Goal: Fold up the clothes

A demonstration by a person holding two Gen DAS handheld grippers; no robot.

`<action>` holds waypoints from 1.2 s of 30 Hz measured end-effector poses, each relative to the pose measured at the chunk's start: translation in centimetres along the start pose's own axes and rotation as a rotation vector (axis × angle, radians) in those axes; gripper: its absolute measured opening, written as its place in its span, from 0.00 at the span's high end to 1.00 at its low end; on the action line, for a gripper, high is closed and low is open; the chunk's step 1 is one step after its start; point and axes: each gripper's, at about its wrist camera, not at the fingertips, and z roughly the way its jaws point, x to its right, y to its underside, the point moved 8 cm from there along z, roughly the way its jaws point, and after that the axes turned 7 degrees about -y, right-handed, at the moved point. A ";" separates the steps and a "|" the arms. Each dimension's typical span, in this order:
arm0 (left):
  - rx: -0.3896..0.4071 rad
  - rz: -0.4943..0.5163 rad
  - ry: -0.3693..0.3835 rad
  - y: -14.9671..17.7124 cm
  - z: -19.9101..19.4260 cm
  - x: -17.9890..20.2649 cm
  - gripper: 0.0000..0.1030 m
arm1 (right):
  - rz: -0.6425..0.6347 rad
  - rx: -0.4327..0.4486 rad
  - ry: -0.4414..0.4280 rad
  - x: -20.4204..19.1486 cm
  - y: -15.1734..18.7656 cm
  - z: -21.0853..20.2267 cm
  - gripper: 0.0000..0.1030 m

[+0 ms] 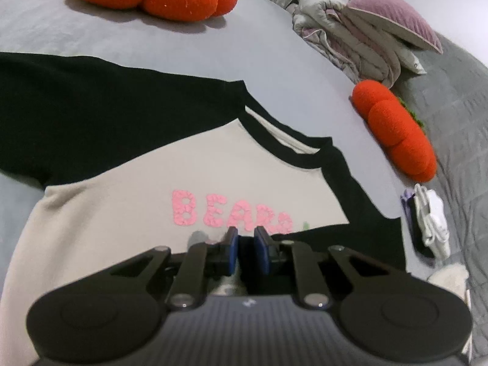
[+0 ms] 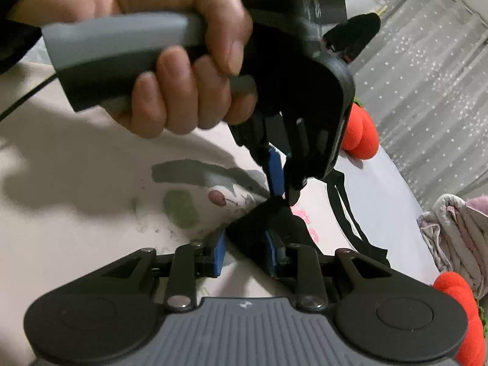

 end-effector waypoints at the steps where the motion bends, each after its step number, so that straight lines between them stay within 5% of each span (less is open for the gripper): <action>1: 0.000 0.002 -0.002 0.0 0.0 0.0 0.86 | -0.011 0.000 0.006 -0.1 0.0 0.0 0.74; 5: -0.004 -0.007 0.001 -0.1 0.1 -0.2 0.86 | -0.057 -0.002 0.032 -0.4 -0.1 0.1 0.76; 7: -0.013 -0.026 0.009 -0.2 0.1 -0.4 0.86 | -0.080 -0.003 0.045 -0.5 -0.2 0.1 0.92; 11: -0.033 -0.108 0.053 -0.7 -0.9 -0.9 0.68 | -0.023 0.026 0.073 0.8 -0.5 -0.8 0.92; 20: -0.101 -0.249 0.190 0.3 -2.0 -0.7 0.50 | 0.265 0.140 0.121 5.9 -1.5 -3.9 0.92; 28: -0.113 -0.437 0.291 1.0 -2.2 -1.3 0.42 | 0.291 0.142 0.120 6.0 -2.2 -4.2 0.92; 30: -0.095 -0.455 0.318 1.0 -2.7 -1.3 0.32 | 0.299 0.147 0.123 6.3 -2.1 -4.0 0.92; 36: -0.113 -0.438 0.338 1.6 -2.2 0.0 0.29 | 0.301 0.160 0.119 6.5 -2.4 -3.6 0.92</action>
